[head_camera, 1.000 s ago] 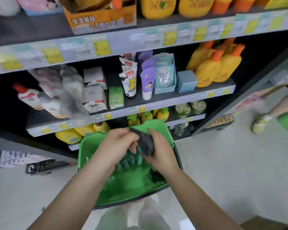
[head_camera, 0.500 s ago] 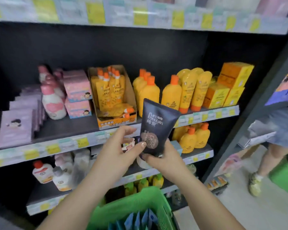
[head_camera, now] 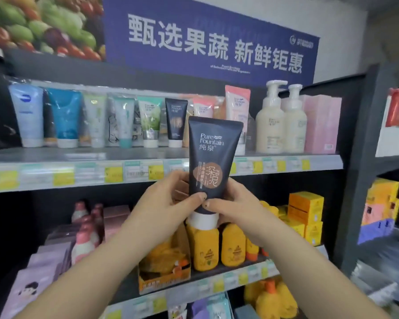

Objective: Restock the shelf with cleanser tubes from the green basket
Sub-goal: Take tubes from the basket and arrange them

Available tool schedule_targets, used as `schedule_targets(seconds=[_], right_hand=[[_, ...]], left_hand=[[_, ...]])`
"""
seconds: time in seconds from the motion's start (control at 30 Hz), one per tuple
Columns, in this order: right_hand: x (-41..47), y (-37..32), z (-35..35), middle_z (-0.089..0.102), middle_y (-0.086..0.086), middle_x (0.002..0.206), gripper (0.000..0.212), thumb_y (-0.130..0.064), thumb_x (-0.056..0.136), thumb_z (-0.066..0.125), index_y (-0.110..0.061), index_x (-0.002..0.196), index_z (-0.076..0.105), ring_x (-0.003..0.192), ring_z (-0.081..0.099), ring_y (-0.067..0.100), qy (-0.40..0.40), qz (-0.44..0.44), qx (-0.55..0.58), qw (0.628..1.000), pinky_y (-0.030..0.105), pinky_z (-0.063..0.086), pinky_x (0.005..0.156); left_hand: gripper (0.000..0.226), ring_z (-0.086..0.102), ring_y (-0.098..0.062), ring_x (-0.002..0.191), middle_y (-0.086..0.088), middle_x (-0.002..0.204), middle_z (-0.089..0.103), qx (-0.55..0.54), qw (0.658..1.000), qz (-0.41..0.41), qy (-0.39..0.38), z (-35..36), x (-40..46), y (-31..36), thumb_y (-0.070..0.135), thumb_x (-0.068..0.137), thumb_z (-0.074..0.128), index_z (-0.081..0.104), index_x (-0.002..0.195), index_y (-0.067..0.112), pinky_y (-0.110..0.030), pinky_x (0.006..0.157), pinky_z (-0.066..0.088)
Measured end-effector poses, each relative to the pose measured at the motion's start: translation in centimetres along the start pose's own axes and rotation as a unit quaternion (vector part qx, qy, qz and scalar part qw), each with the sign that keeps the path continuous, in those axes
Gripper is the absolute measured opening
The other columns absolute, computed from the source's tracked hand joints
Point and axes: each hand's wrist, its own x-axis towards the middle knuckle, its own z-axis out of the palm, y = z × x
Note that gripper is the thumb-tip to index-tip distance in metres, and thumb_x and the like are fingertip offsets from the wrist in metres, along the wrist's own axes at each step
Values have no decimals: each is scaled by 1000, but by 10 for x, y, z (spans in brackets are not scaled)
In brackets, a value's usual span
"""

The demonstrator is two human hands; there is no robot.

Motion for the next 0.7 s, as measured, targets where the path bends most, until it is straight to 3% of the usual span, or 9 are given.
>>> schedule_targets(seconds=[0.1, 0.17, 0.3, 0.5, 0.7], right_hand=[[17, -17, -6, 69, 2, 106, 44, -25, 65, 64, -23, 109, 60, 98, 66, 23, 9, -6, 10, 1000, 44, 54, 80], [30, -26, -9, 69, 3, 106, 38, -21, 69, 66, -22, 107, 61, 96, 66, 21, 22, -21, 24, 999, 44, 54, 81], [61, -38, -10, 69, 3, 105, 31, -8, 83, 64, -18, 111, 56, 97, 66, 19, 62, -43, 55, 996, 42, 53, 81], [119, -43, -11, 70, 3, 101, 22, -7, 84, 64, -19, 102, 61, 96, 67, 19, 105, -82, 65, 989, 45, 51, 92], [173, -36, -13, 68, 3, 97, 22, -8, 90, 58, -22, 106, 60, 92, 65, 21, 112, -55, 43, 991, 45, 52, 87]], left_hand=[[22, 63, -7, 92, 9, 96, 66, 4, 1000, 0, -14, -10, 24, 11, 38, 80, 66, 52, 96, 41, -36, 85, 52], [38, 64, -11, 94, 5, 101, 67, -10, 1000, 0, -20, -16, 40, 15, 44, 72, 63, 54, 108, 33, -36, 86, 51], [48, 65, -14, 93, 1, 102, 69, -43, 999, -10, 1, -26, 76, 18, 50, 59, 64, 54, 102, 31, -37, 84, 50], [18, 65, -23, 92, -9, 103, 67, -68, 996, -30, 46, -40, 134, 10, 19, 83, 65, 52, 94, 25, -44, 87, 52], [25, 64, -24, 96, -7, 104, 65, -39, 995, -62, 71, -38, 187, -10, 14, 85, 61, 51, 108, 14, -44, 88, 51]])
